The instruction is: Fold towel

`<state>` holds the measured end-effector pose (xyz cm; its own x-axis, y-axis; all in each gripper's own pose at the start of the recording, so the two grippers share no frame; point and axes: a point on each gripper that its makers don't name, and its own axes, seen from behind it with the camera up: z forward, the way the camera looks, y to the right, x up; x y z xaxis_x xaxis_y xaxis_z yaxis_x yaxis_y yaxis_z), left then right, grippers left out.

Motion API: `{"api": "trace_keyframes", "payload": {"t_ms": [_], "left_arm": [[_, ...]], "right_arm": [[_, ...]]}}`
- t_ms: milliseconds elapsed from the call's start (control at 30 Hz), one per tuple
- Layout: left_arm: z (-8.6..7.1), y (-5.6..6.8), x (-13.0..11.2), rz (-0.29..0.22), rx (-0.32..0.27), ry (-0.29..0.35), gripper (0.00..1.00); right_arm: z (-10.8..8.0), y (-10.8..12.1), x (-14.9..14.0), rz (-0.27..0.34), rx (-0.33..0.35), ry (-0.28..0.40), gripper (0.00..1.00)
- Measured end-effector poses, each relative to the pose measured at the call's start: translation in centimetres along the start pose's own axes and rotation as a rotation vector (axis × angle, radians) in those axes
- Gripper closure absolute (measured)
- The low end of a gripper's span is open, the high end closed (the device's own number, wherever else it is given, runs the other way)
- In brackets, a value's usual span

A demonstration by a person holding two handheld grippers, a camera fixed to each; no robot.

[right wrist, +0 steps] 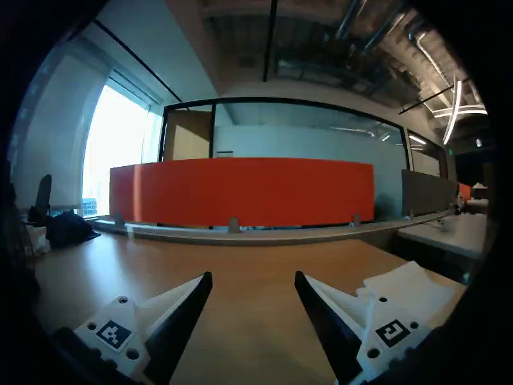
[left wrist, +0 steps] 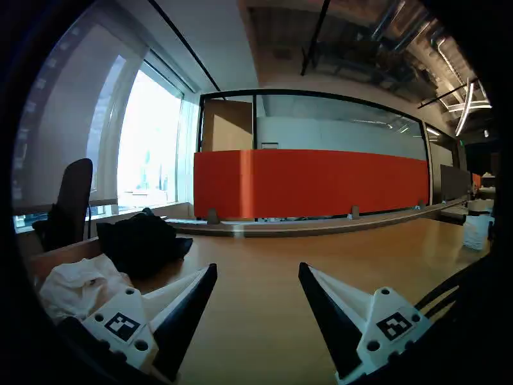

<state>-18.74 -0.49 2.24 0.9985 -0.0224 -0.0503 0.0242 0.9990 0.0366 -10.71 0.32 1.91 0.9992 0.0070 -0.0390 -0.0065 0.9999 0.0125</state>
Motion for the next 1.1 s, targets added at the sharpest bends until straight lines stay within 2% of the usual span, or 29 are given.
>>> {"api": "trace_keyframes", "payload": {"t_ms": [1100], "left_arm": [[-0.17, -0.08, 0.34, -0.001, 0.0, -0.001, 0.06]], "right_arm": [[0.0, -0.03, 0.04, 0.0, 0.0, 0.0, 0.0]]}}
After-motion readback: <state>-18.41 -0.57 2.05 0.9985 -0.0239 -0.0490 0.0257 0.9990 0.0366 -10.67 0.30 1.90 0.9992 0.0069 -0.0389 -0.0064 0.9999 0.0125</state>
